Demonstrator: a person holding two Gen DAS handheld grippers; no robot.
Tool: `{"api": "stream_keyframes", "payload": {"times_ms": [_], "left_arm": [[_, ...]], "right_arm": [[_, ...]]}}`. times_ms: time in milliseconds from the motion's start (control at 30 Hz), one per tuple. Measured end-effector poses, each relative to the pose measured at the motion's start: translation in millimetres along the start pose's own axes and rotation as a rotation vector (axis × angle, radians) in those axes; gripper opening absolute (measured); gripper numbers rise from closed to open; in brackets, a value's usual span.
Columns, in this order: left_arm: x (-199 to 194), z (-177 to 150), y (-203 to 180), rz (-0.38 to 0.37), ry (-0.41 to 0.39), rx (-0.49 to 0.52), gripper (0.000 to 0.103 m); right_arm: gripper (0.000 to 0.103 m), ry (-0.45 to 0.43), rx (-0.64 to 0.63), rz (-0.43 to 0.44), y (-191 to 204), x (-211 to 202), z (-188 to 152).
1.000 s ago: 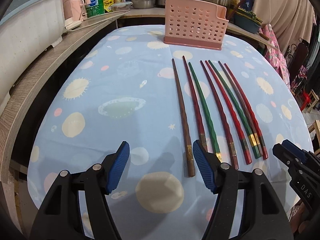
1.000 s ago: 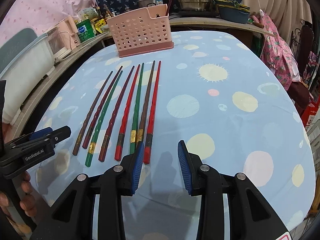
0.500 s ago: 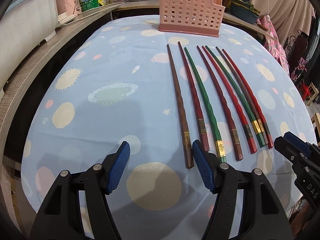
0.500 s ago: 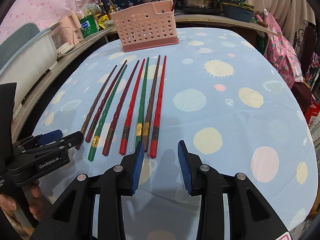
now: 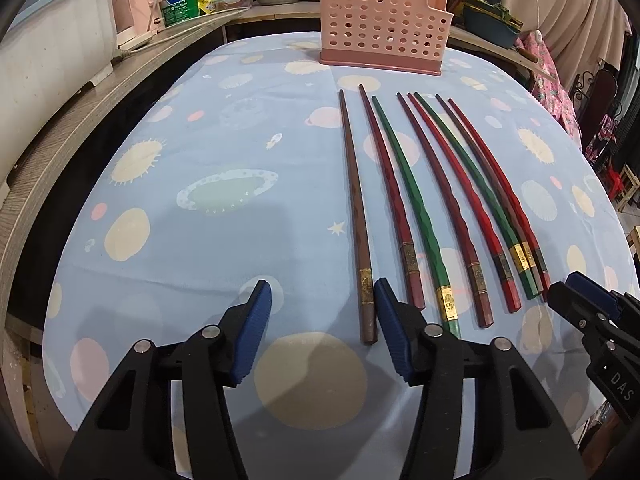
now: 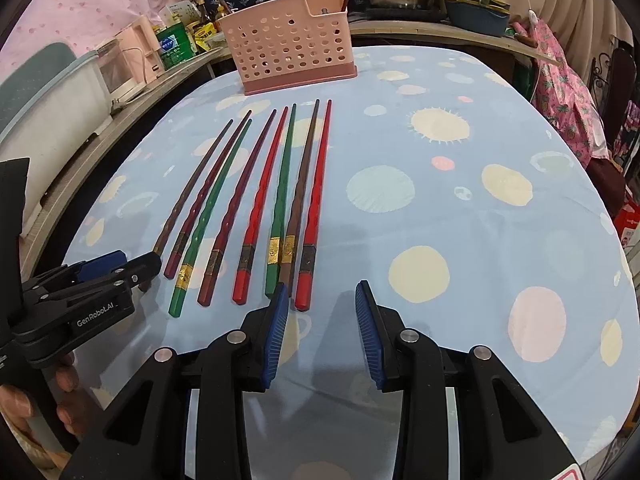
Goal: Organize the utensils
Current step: 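Close the left tool on a dark red chopstick while the right tool grasps a red chopstick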
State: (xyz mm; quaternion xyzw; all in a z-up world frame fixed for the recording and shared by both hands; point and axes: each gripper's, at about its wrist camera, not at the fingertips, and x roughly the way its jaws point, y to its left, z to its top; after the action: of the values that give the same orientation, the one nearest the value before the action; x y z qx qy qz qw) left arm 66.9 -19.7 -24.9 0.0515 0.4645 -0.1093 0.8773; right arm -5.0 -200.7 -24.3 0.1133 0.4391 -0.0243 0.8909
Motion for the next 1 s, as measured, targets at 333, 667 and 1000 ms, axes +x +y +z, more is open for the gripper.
{"api": "stream_keyframes", "payload": {"times_ms": [333,667,1000], "left_arm": [[1,1,-1,0.003,-0.005,0.002,0.051],[1,1,-2,0.006,-0.008,0.006,0.051],[0,2,-4,-0.012,-0.01,0.015,0.036]], "right_arm": [[0.027,0.003,-0.043,-0.017,7,7,4],[0.013,-0.012,-0.066,-0.046,9,14,9],[0.008,-0.019,-0.073,-0.044,10,17,13]]}}
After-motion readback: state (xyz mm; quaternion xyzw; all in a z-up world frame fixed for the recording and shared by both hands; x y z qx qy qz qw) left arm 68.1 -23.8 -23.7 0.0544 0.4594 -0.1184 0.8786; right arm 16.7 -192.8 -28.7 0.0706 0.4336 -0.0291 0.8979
